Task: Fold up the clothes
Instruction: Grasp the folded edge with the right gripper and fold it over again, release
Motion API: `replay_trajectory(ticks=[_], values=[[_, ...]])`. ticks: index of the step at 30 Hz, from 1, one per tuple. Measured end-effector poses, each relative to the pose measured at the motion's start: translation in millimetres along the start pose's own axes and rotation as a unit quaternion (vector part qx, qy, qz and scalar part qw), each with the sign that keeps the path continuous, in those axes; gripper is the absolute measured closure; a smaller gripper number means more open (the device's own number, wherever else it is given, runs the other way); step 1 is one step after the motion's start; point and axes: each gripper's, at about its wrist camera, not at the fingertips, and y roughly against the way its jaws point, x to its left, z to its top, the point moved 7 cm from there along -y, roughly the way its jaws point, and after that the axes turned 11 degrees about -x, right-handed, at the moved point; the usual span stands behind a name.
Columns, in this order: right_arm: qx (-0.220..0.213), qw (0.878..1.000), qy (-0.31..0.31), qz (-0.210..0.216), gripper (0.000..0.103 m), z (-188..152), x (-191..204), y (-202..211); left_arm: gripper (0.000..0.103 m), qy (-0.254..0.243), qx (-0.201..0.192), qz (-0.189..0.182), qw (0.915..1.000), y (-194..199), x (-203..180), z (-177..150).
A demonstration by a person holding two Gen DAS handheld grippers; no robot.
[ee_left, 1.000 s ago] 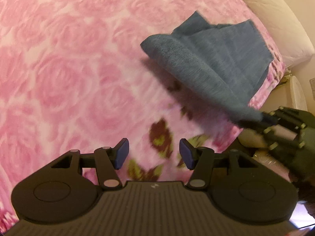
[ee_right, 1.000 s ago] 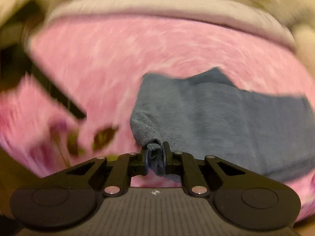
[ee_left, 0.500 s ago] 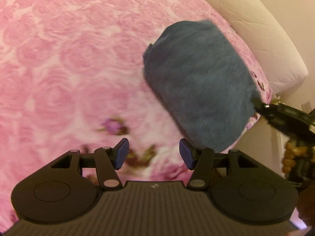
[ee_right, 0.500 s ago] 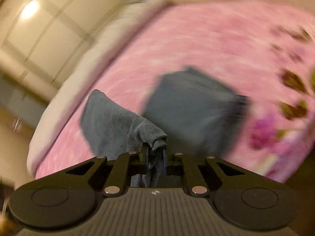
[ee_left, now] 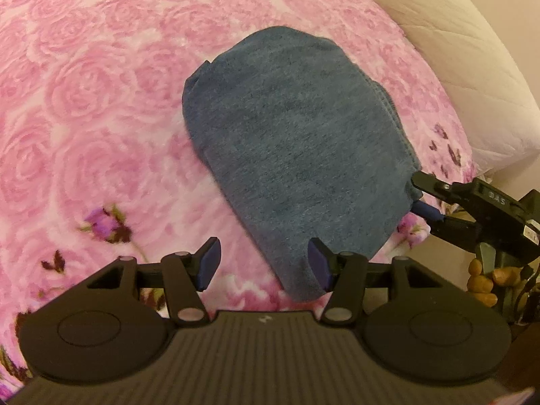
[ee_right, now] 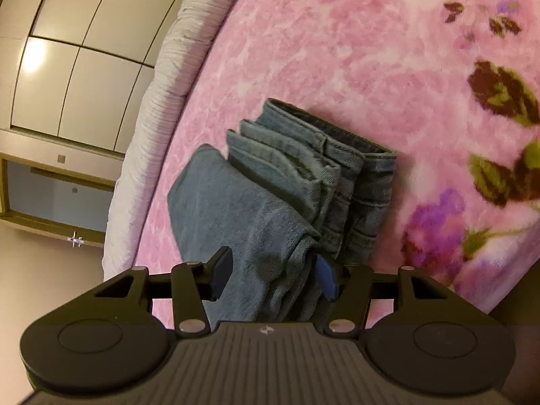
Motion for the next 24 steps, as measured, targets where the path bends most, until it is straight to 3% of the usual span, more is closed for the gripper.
replay_trajectory(ticks=[1, 4, 6, 9, 14, 17, 20, 24], values=[[-0.001, 1.0, 0.005, -0.012, 0.084, 0, -2, -1, 0.051, 0.002, 0.002, 0.005, 1.0, -2, 0, -1], [-0.035, 0.997, 0.066, 0.005, 0.091, 8, 25, 11, 0.051, 0.005, 0.004, 0.017, 0.9998, -3, 0, -2], [-0.067, 0.99, 0.124, 0.023, 0.093, 18, 53, 25, 0.051, 0.006, 0.004, 0.018, 0.9998, -4, -1, 0], [-0.101, 0.983, 0.154, 0.02, 0.093, 31, 65, 45, 0.051, 0.002, 0.004, 0.014, 0.9999, -7, -7, 4], [-0.097, 0.988, 0.093, -0.07, 0.094, 31, 8, 54, 0.051, -0.003, 0.003, 0.001, 1.0, -18, -19, 7], [-0.104, 0.989, 0.077, -0.072, 0.094, 32, 6, 52, 0.051, -0.009, 0.008, 0.003, 0.9999, -21, -21, 7], [-0.122, 0.983, 0.126, -0.052, 0.096, 40, 33, 51, 0.051, -0.011, 0.011, 0.007, 0.9999, -24, -21, 8], [-0.099, 0.986, 0.108, -0.084, 0.096, 42, 17, 39, 0.051, -0.013, 0.01, 0.013, 0.9998, -25, -21, 12]])
